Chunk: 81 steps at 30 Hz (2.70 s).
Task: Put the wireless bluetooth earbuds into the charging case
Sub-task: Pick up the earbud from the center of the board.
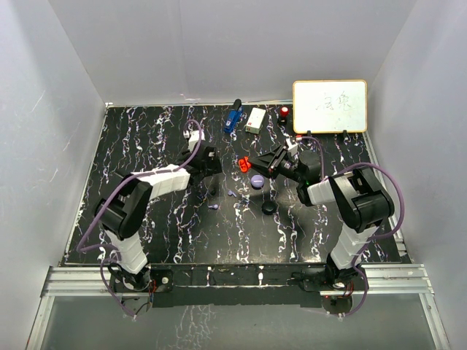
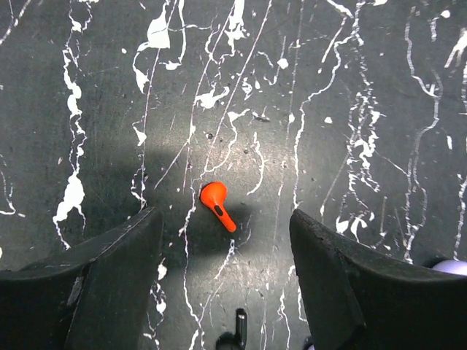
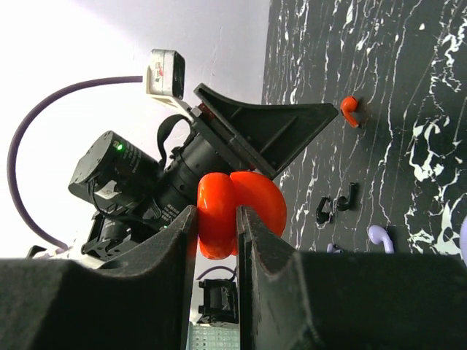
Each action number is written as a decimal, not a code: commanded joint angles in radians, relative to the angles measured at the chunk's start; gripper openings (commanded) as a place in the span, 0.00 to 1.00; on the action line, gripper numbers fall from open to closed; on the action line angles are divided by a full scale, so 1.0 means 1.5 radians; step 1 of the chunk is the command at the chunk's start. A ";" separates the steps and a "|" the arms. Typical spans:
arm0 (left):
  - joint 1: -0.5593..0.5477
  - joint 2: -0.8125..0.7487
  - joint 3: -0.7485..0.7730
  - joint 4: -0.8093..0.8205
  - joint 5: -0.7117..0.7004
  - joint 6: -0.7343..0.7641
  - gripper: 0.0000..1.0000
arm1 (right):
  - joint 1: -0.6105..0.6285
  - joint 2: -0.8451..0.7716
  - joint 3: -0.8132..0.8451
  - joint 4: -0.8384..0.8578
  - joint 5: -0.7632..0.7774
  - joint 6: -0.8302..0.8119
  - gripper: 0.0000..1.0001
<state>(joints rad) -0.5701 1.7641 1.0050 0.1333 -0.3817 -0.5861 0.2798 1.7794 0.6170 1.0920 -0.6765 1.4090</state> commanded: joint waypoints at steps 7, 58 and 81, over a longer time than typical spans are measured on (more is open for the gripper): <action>0.010 0.053 0.041 -0.055 -0.003 -0.028 0.65 | -0.001 -0.015 0.009 0.007 0.008 -0.018 0.00; -0.029 0.126 0.097 -0.166 -0.090 -0.003 0.28 | 0.000 -0.007 -0.004 0.023 0.007 -0.007 0.00; -0.029 0.106 0.076 -0.163 -0.075 -0.007 0.26 | -0.001 -0.013 -0.003 0.020 0.008 -0.008 0.00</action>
<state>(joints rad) -0.6064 1.9408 1.1557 -0.0139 -0.5301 -0.6003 0.2798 1.7809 0.6113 1.0660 -0.6758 1.3968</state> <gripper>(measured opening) 0.277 0.223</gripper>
